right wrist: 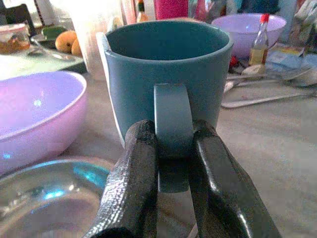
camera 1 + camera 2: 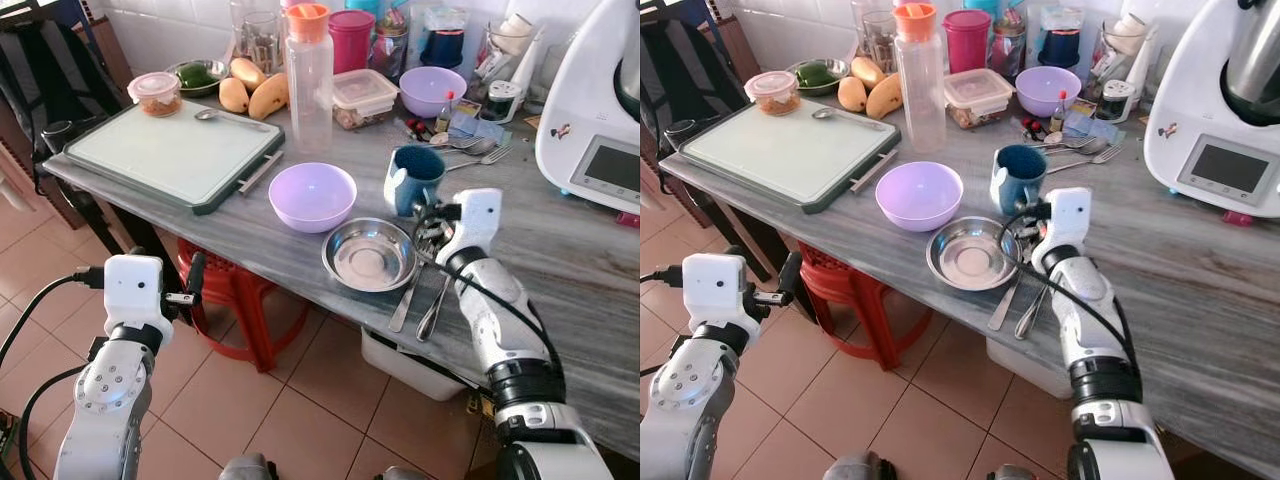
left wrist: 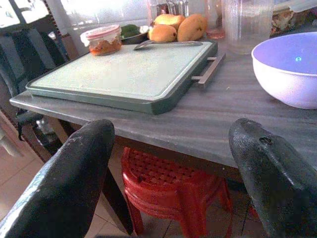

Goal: Setting the table

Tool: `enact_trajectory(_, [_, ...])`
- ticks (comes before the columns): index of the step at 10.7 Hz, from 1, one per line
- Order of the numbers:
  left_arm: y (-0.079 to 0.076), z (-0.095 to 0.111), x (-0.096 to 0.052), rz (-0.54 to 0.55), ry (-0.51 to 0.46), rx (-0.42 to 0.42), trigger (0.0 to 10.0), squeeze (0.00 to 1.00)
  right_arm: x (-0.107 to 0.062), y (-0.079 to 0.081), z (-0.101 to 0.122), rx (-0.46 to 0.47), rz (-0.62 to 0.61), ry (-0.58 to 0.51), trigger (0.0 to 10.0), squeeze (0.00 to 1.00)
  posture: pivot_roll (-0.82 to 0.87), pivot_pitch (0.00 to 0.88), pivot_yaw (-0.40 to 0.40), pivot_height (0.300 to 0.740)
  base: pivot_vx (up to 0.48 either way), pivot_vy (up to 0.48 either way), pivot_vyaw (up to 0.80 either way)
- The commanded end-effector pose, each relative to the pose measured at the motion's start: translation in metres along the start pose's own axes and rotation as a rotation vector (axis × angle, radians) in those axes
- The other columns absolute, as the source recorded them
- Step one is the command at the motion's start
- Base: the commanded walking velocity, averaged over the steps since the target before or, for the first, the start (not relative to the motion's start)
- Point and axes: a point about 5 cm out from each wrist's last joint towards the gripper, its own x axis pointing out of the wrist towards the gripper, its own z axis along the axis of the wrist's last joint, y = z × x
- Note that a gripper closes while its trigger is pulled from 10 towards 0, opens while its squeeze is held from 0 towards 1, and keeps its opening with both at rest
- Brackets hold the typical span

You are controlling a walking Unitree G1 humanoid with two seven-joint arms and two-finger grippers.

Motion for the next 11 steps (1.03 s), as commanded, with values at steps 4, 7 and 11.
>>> enact_trajectory(4, [-0.0004, 0.0024, 0.0023, 0.002, -0.005, 0.005, 10.0, 0.00, 0.0014, -0.0040, -0.0060, -0.047, -0.004, 0.037, 10.0, 0.00, 0.08, 0.029, 0.049, 0.740, 0.000, 0.000, 0.00])
enact_trajectory(7, [-0.0004, 0.0021, 0.0035, 0.003, -0.006, 0.008, 10.0, 0.00, 0.0054, -0.0064, -0.0070, -0.082, 0.008, 0.041, 10.0, 0.00, 0.08, 0.024, 0.049, 0.740, 0.000, 0.000, 0.00])
enact_trajectory(11, [-0.0010, 0.0018, 0.0046, 0.005, -0.006, 0.007, 10.0, 0.00, 0.0095, -0.0027, -0.0082, -0.091, 0.041, 0.037, 10.0, 1.00, 0.08, 0.020, 0.047, 0.740, 0.000, 0.000, 0.00])
